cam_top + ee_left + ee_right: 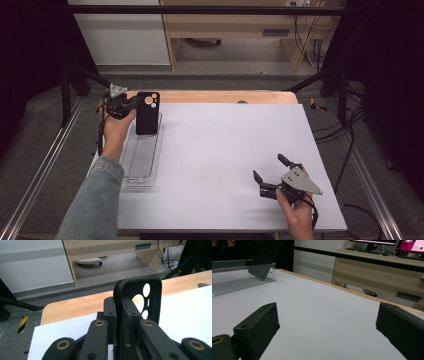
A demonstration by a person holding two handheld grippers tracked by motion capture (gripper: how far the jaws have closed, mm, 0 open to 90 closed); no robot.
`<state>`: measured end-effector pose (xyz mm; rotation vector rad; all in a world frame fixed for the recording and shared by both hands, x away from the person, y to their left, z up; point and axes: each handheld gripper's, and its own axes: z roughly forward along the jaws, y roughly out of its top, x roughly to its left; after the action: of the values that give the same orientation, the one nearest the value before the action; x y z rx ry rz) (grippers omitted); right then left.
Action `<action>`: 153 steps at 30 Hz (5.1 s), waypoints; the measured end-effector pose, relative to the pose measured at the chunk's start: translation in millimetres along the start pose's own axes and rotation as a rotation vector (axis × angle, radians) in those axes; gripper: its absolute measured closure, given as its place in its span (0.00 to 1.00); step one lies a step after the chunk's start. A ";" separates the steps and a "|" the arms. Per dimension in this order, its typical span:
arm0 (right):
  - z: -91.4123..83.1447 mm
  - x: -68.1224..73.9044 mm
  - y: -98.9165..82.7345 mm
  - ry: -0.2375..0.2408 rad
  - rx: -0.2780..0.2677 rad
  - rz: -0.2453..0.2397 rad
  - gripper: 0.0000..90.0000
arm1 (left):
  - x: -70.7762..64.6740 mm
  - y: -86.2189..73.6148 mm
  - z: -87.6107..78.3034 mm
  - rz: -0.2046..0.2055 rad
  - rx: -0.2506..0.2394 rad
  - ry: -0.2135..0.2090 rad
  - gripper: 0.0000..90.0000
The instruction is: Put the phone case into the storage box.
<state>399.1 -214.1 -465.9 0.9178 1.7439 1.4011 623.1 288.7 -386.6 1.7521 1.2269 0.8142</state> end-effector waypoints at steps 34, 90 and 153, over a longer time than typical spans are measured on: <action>0.4 1.1 0.2 0.004 0.003 -0.002 0.05 | -6.6 5.8 -4.8 0.020 -0.046 0.065 0.50; -0.6 1.3 0.7 0.003 0.000 -0.003 0.05 | -97.9 17.5 -47.3 0.112 -0.090 -0.137 0.06; -1.0 1.3 0.7 0.000 0.004 0.007 0.05 | -150.5 15.2 -78.1 0.123 -0.208 -0.361 0.04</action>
<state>397.7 -213.3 -465.3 0.9267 1.7459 1.4020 515.3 163.6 -345.3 1.7226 0.7748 0.6341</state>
